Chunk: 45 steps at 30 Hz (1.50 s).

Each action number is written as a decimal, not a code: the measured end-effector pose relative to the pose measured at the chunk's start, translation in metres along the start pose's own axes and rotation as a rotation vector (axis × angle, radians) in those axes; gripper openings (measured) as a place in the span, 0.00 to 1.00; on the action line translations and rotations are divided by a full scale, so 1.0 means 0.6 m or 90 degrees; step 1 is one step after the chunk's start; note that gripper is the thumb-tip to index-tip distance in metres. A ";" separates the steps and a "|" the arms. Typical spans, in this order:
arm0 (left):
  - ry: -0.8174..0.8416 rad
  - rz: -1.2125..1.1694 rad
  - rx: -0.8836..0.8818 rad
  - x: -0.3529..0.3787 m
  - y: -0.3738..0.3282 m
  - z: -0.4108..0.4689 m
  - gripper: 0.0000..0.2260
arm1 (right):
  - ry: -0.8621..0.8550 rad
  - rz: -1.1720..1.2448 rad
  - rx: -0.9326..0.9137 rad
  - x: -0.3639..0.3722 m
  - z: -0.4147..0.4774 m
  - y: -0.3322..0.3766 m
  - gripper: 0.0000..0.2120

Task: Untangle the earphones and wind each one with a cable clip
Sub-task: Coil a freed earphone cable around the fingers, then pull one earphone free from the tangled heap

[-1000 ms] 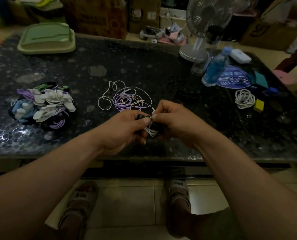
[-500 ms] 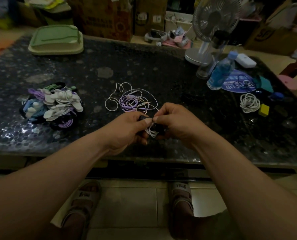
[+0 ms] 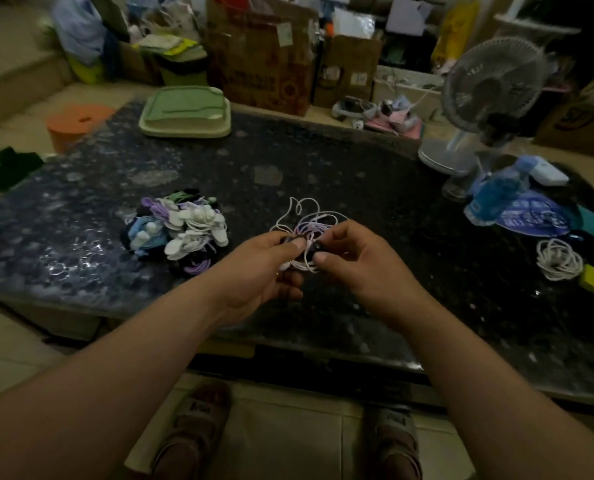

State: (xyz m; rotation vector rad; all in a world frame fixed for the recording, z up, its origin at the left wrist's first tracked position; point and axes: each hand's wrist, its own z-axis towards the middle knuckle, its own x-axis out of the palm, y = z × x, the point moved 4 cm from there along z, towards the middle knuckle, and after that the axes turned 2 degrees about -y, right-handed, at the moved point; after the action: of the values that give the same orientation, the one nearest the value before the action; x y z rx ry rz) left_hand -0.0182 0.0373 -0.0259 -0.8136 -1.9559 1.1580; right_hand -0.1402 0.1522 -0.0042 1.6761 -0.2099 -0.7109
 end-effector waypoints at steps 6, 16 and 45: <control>-0.098 -0.139 -0.005 -0.074 -0.017 -0.026 0.11 | -0.026 -0.105 -0.082 0.085 0.036 0.039 0.11; -0.208 -0.154 0.018 -0.163 -0.023 -0.049 0.12 | -0.124 0.033 0.002 0.180 0.154 0.057 0.07; -0.304 0.144 0.069 -0.073 -0.014 0.034 0.09 | -0.297 -0.119 0.128 -0.050 0.103 -0.067 0.07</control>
State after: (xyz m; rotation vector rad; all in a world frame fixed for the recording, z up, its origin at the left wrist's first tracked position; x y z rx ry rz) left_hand -0.0122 -0.0104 -0.0368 -0.7647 -2.1909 1.7042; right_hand -0.2084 0.1261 -0.0361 1.7112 -0.4706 -1.2547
